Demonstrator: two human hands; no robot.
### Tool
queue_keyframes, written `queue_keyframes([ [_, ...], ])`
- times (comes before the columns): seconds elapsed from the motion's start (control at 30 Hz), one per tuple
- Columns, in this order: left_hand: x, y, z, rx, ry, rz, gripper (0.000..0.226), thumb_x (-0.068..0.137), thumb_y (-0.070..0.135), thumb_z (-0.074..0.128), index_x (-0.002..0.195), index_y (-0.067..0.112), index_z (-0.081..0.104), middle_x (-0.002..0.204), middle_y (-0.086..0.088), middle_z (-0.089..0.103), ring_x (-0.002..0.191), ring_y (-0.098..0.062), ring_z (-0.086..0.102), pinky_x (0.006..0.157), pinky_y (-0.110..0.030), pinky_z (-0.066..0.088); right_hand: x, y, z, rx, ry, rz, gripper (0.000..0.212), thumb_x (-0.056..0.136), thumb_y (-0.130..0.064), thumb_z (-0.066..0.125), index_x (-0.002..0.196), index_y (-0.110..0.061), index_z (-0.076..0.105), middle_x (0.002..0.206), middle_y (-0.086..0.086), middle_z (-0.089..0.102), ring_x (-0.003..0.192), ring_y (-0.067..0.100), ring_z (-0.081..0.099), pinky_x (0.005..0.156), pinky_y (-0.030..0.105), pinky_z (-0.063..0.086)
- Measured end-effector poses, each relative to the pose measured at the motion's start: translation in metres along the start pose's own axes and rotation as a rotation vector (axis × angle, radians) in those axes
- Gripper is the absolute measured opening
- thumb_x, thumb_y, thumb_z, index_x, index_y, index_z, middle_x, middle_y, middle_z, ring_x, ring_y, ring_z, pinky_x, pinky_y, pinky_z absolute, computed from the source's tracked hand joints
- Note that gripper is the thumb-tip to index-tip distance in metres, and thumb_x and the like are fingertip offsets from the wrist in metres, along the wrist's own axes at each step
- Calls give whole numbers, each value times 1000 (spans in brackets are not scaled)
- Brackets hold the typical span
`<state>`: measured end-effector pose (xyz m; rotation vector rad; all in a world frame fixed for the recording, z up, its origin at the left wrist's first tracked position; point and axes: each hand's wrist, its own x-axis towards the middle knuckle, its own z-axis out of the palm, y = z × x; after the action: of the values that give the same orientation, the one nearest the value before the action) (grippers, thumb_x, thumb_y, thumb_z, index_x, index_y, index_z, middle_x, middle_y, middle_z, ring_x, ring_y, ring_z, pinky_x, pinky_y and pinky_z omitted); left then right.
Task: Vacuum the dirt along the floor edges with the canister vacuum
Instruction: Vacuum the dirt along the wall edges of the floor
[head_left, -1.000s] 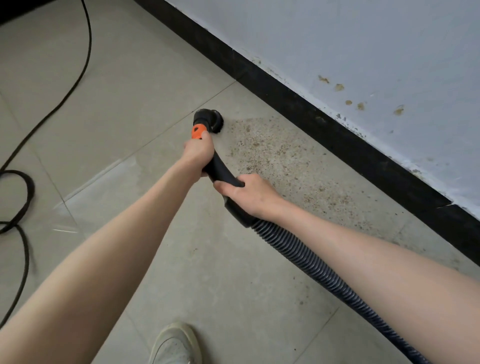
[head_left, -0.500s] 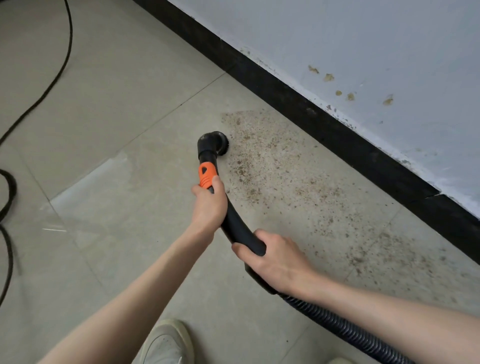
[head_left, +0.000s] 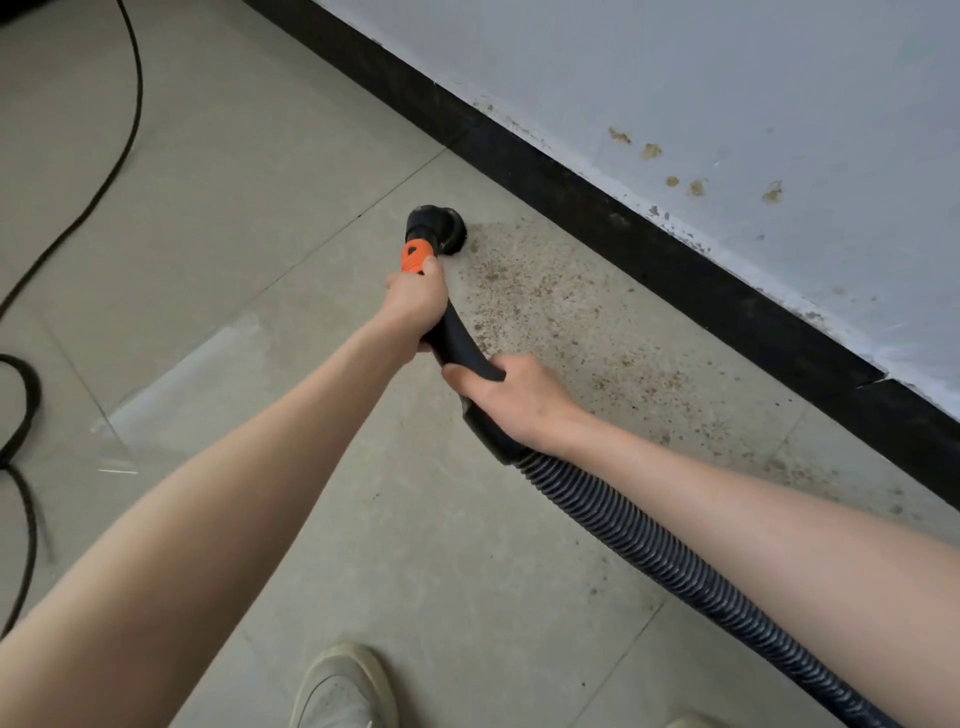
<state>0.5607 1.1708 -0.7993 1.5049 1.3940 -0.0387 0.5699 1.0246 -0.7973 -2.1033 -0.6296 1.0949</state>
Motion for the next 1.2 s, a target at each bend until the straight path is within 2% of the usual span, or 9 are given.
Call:
queue_keyframes([
  [0.13,-27,-28,11,-4,16,19,53,99,41,29,134,0,31,79,-2,45,70,-17,49,56,-29,40,-33,23,13,-84,23,19,43,83,-63,53,75,-21,56,80,1,70,76,24,67,72,36,54],
  [0.37,-69,-64,25,-19,4,35,46,101,41,29,129,5,30,87,-4,50,91,-28,54,83,-36,44,-77,48,17,-163,-8,66,43,84,-61,53,72,-21,48,74,1,67,71,24,64,64,35,49],
  [0.5,-36,-37,27,-18,3,35,57,100,42,29,137,-1,27,120,-18,54,111,-34,55,95,-43,47,-44,37,5,-125,19,42,44,82,-64,53,74,-21,56,77,-1,70,74,21,66,73,37,55],
  [0.57,-18,-21,25,-7,-14,30,57,99,43,30,137,0,29,124,-18,53,107,-33,56,89,-43,50,-28,28,-1,-90,29,34,43,83,-63,53,76,-21,59,76,-3,70,72,18,67,73,35,54],
  [0.63,-4,-6,22,10,-40,36,56,98,43,29,136,1,31,120,-15,54,98,-30,56,68,-38,51,-14,17,-4,-55,41,31,41,84,-61,54,73,-22,60,75,-3,70,72,19,67,73,34,53],
  [0.73,6,13,16,29,-82,56,53,99,41,28,136,4,34,102,-10,53,81,-22,53,50,-29,41,1,0,-7,8,58,43,39,85,-60,55,74,-23,60,76,-3,69,75,20,67,69,32,50],
  [0.83,3,20,11,78,-102,78,49,99,40,28,130,4,40,82,-4,47,68,-16,49,51,-28,42,1,-6,-5,64,79,68,41,85,-61,55,83,-21,64,81,-2,69,77,20,65,64,29,45],
  [1.03,-29,-14,23,99,-119,73,53,99,43,30,134,3,36,100,-9,51,74,-19,52,50,-28,41,-48,18,6,-3,69,116,41,84,-63,53,77,-23,59,78,-4,71,72,17,67,68,32,53],
  [1.2,-50,-43,33,75,-133,93,52,99,41,31,131,1,37,87,-5,50,71,-17,52,49,-26,38,-78,38,13,6,63,154,43,80,-65,51,79,-22,58,76,-2,71,70,19,68,73,41,57],
])
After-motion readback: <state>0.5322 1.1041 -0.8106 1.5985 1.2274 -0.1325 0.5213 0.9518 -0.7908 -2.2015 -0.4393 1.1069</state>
